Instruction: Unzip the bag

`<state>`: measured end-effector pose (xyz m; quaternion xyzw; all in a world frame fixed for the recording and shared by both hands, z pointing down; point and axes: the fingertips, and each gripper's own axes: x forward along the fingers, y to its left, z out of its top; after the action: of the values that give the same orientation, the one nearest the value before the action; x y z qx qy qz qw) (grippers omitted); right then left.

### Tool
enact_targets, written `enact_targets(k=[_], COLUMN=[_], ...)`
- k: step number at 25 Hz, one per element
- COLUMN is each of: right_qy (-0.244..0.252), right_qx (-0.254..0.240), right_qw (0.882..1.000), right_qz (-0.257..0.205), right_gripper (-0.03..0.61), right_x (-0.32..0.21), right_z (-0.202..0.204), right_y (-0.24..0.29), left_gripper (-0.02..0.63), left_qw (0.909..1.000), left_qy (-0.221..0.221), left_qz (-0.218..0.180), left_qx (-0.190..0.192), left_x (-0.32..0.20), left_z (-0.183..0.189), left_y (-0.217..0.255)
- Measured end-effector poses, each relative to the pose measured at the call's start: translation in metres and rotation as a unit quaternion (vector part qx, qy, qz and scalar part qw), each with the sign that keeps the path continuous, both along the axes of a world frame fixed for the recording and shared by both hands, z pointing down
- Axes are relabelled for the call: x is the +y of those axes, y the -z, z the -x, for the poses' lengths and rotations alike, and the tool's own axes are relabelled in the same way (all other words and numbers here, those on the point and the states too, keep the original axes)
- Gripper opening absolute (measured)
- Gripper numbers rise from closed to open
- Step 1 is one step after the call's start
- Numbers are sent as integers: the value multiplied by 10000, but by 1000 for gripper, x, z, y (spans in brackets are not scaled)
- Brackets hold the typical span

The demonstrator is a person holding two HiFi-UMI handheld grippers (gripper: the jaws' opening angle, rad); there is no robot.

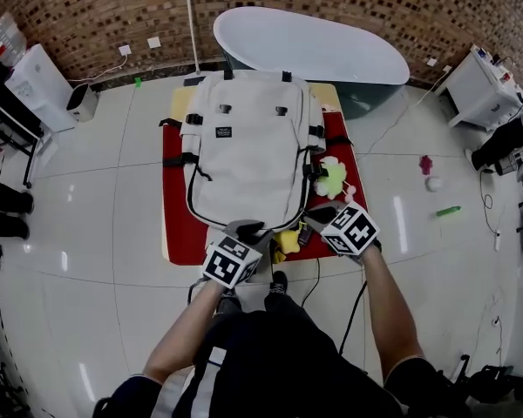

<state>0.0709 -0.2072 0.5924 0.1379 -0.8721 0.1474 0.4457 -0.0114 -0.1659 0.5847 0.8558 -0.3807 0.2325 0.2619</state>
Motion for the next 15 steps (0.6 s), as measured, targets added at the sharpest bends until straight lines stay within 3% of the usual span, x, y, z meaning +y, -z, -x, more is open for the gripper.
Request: enact_targets(k=[6,15], right_qy=[-38,-566], right_qx=[77,-359], right_qw=[9993,9938], right_qz=[368,888], right_gripper=[26,29], right_x=[30,64], right_z=[9,38], right_y=[2,7], left_gripper=[98,92], left_qw=[9999,9994], left_qy=[-122,-294], left_qz=[-36,-108], left_qx=[26,122], left_x=[1,2], left_z=[-3,-8], left_y=[-3,-5])
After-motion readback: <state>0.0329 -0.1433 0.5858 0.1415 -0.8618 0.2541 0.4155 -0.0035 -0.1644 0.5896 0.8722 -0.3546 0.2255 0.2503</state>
